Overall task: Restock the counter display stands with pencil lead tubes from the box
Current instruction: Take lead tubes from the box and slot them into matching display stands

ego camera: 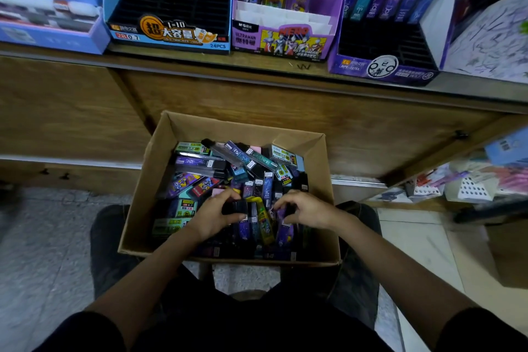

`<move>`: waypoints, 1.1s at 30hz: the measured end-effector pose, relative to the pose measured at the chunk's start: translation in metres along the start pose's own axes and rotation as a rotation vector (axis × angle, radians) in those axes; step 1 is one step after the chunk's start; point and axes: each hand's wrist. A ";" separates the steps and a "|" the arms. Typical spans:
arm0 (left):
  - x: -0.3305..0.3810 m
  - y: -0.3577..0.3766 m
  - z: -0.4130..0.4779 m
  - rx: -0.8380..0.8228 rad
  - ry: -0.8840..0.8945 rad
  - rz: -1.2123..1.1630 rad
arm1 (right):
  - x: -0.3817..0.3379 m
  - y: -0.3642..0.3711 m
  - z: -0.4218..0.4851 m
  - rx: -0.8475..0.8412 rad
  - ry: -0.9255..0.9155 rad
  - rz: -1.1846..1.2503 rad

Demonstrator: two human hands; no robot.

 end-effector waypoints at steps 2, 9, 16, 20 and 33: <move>0.000 0.000 0.000 -0.020 -0.001 -0.049 | -0.003 -0.001 0.003 0.003 -0.013 0.028; 0.005 0.003 0.003 -0.152 -0.064 -0.126 | -0.014 0.009 0.009 -0.096 -0.085 -0.070; 0.004 0.002 0.006 -0.143 -0.067 -0.158 | -0.013 0.004 -0.001 0.111 0.005 0.486; 0.008 -0.001 0.010 -0.120 -0.050 -0.210 | -0.015 -0.002 -0.001 0.207 0.042 0.735; 0.049 -0.008 0.021 0.106 -0.007 -0.570 | -0.048 -0.010 0.011 0.346 -0.080 1.327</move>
Point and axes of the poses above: each hand's wrist, its own z-axis towards the middle knuckle, its own y-axis out of the palm, x = y × z, and after that the axes turned 11 degrees about -z, right-handed
